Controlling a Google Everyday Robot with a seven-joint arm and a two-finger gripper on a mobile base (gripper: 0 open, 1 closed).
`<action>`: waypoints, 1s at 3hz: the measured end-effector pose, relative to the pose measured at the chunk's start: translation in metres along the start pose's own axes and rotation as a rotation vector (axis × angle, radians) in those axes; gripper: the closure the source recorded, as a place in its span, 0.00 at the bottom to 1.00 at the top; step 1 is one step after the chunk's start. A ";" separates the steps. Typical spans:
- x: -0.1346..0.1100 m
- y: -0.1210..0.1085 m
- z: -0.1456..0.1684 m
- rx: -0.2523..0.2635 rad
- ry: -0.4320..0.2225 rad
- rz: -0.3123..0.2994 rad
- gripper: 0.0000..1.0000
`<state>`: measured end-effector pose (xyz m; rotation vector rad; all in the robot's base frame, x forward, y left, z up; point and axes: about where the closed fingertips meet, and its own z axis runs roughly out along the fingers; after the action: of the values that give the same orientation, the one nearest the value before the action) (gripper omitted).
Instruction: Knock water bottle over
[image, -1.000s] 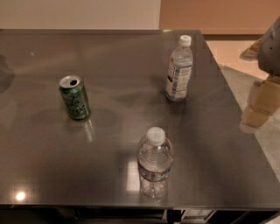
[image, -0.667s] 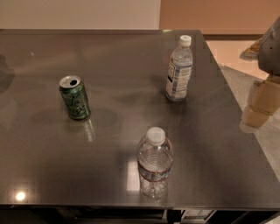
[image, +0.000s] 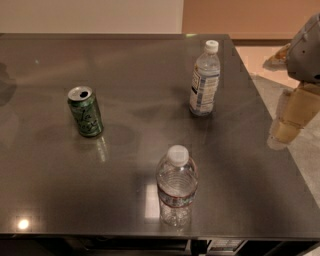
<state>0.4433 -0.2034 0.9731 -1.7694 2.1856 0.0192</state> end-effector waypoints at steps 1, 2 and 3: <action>-0.011 0.010 0.014 -0.060 -0.093 -0.031 0.00; -0.027 0.034 0.023 -0.119 -0.216 -0.070 0.00; -0.042 0.063 0.028 -0.161 -0.332 -0.088 0.00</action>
Offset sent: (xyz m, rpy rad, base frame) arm -0.0530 0.0632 -0.0293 0.3669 0.0880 0.2368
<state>0.3970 -0.1433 0.9449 -1.7947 1.9125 0.4465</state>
